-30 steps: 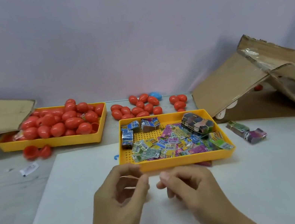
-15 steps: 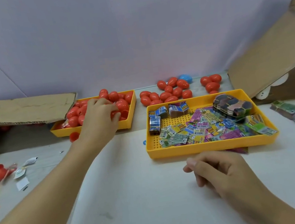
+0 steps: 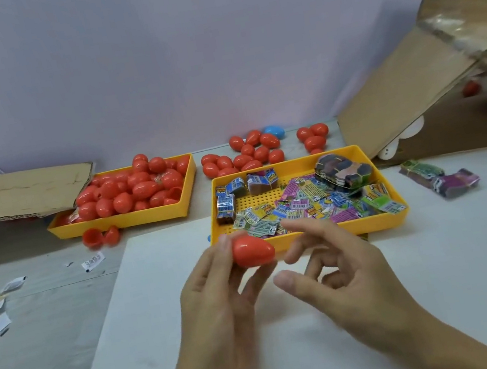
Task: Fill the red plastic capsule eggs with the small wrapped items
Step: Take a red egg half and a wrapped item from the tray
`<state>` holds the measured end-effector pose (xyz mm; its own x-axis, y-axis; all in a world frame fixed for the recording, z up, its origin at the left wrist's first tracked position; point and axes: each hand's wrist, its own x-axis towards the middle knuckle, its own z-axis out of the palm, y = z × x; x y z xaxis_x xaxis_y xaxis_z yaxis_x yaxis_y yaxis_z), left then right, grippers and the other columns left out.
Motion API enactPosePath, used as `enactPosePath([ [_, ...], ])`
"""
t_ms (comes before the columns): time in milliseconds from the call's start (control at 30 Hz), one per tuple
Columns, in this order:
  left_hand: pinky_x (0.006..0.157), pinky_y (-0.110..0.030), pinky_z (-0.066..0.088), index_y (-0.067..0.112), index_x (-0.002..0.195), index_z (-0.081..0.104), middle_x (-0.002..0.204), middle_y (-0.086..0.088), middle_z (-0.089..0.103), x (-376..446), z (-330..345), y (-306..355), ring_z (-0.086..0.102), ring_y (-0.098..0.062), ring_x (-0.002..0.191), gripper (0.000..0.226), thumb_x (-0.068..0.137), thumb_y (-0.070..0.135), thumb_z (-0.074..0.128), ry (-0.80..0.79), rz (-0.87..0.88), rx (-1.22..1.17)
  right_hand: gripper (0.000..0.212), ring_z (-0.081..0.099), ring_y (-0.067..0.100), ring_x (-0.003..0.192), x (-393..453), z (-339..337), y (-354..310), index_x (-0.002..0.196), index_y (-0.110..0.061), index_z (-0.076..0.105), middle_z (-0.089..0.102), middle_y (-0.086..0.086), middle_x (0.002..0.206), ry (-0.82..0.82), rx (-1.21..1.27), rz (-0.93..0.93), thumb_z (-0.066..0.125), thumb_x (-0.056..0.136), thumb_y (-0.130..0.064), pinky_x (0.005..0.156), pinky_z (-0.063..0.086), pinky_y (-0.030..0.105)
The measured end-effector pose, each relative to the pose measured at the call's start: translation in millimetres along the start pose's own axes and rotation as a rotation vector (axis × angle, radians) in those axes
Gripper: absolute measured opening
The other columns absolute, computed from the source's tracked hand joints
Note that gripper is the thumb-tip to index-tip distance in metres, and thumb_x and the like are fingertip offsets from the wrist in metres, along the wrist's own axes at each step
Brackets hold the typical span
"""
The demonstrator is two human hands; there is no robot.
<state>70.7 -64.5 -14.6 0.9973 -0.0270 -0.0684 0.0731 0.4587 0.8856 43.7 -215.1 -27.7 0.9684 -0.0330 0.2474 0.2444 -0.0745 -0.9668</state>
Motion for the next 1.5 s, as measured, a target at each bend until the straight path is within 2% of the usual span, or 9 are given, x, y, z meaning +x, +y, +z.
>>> enactPosePath([
  [133, 0.067, -0.024, 0.056, 0.014, 0.095, 0.079, 0.104, -0.013, 0.075, -11, -7, -14, 0.070, -0.020, 0.088, 0.036, 0.072, 0.040, 0.070, 0.003, 0.006, 0.125, 0.028, 0.064, 0.015, 0.073, 1, -3, 2, 0.102, -0.041, 0.072, 0.067, -0.013, 0.095, -0.016, -0.098, -0.048, 0.073, 0.075, -0.047, 0.044, 0.052, 0.034],
  [333, 0.069, -0.023, 0.056, 0.024, 0.098, 0.078, 0.093, -0.004, 0.076, -9, -12, -18, 0.071, -0.018, 0.076, 0.022, 0.079, 0.033, 0.080, -0.040, 0.080, 0.239, 0.026, 0.062, 0.016, 0.055, 4, -3, 1, 0.100, -0.033, 0.075, 0.071, 0.007, 0.078, -0.033, 0.096, 0.102, 0.075, 0.076, -0.043, 0.038, 0.046, 0.029],
  [467, 0.072, -0.029, 0.059, 0.029, 0.103, 0.071, 0.094, -0.003, 0.075, -6, -14, -23, 0.073, -0.025, 0.077, 0.019, 0.085, 0.029, 0.064, -0.061, 0.116, 0.284, 0.020, 0.063, 0.019, 0.051, 4, -4, -1, 0.095, -0.024, 0.075, 0.071, 0.013, 0.071, -0.041, 0.125, 0.113, 0.070, 0.079, -0.036, 0.039, 0.046, 0.025],
  [733, 0.045, -0.030, 0.050, 0.013, 0.081, 0.071, 0.067, -0.012, 0.063, -1, -11, -10, 0.059, -0.022, 0.052, 0.039, 0.091, 0.050, 0.063, -0.163, -0.071, 0.202, 0.023, 0.065, 0.018, 0.054, 2, -1, -1, 0.101, -0.028, 0.074, 0.073, 0.011, 0.078, -0.029, 0.059, 0.062, 0.073, 0.079, -0.035, 0.041, 0.048, 0.028],
  [933, 0.062, -0.028, 0.058, 0.019, 0.095, 0.074, 0.080, -0.009, 0.072, -3, -15, -16, 0.071, -0.025, 0.066, 0.019, 0.077, 0.026, 0.076, -0.153, 0.034, 0.137, 0.032, 0.062, 0.019, 0.054, 5, -3, -2, 0.103, -0.027, 0.075, 0.069, 0.006, 0.072, -0.014, 0.143, 0.131, 0.069, 0.077, -0.044, 0.038, 0.045, 0.028],
  [1067, 0.075, -0.027, 0.058, 0.021, 0.104, 0.071, 0.099, -0.007, 0.076, -1, -19, -20, 0.075, -0.026, 0.085, 0.040, 0.068, 0.018, 0.086, -0.158, 0.059, 0.136, 0.033, 0.056, 0.021, 0.043, 7, -4, -2, 0.085, -0.019, 0.074, 0.064, 0.010, 0.061, 0.005, 0.104, 0.187, 0.070, 0.080, -0.051, 0.035, 0.041, 0.024],
  [1200, 0.085, -0.036, 0.058, 0.019, 0.119, 0.065, 0.115, -0.008, 0.072, 1, -22, -22, 0.070, -0.028, 0.106, 0.050, 0.072, 0.008, 0.080, -0.230, 0.084, 0.116, 0.017, 0.062, 0.020, 0.048, 5, -3, -1, 0.093, -0.022, 0.076, 0.069, 0.013, 0.067, -0.005, 0.109, 0.153, 0.072, 0.079, -0.030, 0.039, 0.046, 0.026],
  [1367, 0.063, -0.028, 0.055, 0.020, 0.094, 0.075, 0.076, -0.015, 0.061, 0, -17, -14, 0.064, -0.021, 0.060, 0.034, 0.071, 0.045, 0.074, -0.190, -0.063, 0.157, 0.032, 0.067, 0.018, 0.067, 3, -4, 0, 0.104, -0.035, 0.076, 0.072, 0.001, 0.086, -0.030, 0.065, 0.067, 0.076, 0.077, -0.018, 0.043, 0.050, 0.029],
  [1500, 0.061, -0.028, 0.056, 0.019, 0.094, 0.076, 0.075, -0.010, 0.069, -1, -16, -15, 0.066, -0.021, 0.060, 0.021, 0.081, 0.035, 0.073, -0.188, -0.014, 0.188, 0.035, 0.066, 0.018, 0.070, 3, -5, 1, 0.106, -0.036, 0.076, 0.073, -0.002, 0.084, -0.079, 0.052, 0.053, 0.075, 0.078, -0.015, 0.043, 0.049, 0.029],
])
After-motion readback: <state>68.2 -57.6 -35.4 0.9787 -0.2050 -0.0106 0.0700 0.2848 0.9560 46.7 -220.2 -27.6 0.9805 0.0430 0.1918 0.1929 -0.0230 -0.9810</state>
